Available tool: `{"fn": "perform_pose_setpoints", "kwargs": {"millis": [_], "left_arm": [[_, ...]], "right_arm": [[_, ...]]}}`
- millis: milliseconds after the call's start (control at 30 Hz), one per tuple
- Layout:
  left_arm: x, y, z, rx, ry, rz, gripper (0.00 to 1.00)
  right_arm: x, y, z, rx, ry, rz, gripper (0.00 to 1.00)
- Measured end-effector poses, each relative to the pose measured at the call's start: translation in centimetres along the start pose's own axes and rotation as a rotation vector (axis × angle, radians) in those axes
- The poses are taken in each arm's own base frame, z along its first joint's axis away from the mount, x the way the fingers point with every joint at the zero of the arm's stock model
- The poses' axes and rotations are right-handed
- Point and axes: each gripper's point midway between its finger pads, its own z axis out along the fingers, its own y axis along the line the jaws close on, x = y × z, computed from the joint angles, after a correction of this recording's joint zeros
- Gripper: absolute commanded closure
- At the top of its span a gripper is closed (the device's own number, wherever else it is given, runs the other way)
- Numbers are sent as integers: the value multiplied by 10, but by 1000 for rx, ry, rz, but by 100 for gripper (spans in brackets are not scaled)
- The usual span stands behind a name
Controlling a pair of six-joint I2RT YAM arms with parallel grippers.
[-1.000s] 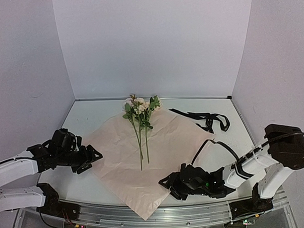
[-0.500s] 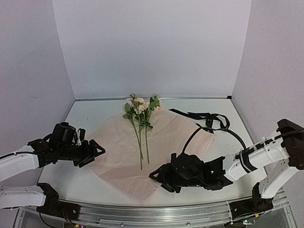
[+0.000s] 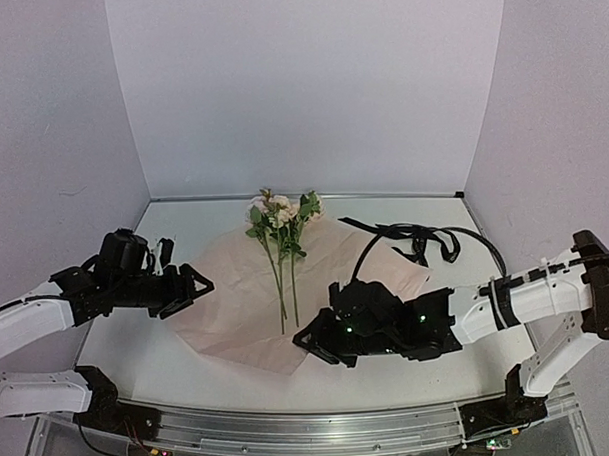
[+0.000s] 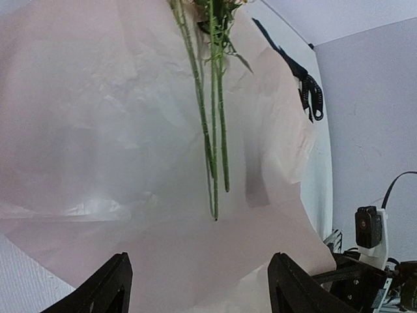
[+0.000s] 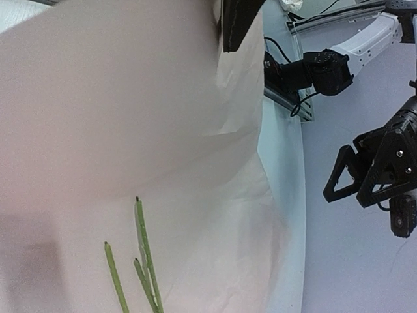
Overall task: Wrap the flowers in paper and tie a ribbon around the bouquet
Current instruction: Fold the bottom corner of the flattened wrapping paper at the center of the board.
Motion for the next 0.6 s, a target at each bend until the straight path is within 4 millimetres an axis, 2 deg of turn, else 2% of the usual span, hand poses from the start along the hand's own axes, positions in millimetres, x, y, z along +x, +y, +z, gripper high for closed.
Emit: {"fn": "perform_pose_setpoints", "kwargs": {"millis": [133, 267, 600], "left_arm": [[-13, -23, -4, 64, -21, 58, 29], [-17, -36, -1, 100, -9, 103, 31], [-17, -48, 25, 134, 74, 170, 39]], "right_arm": [[-25, 13, -1, 8, -31, -19, 94], [-57, 15, 14, 42, -57, -14, 93], [-118, -33, 58, 228, -62, 24, 93]]}}
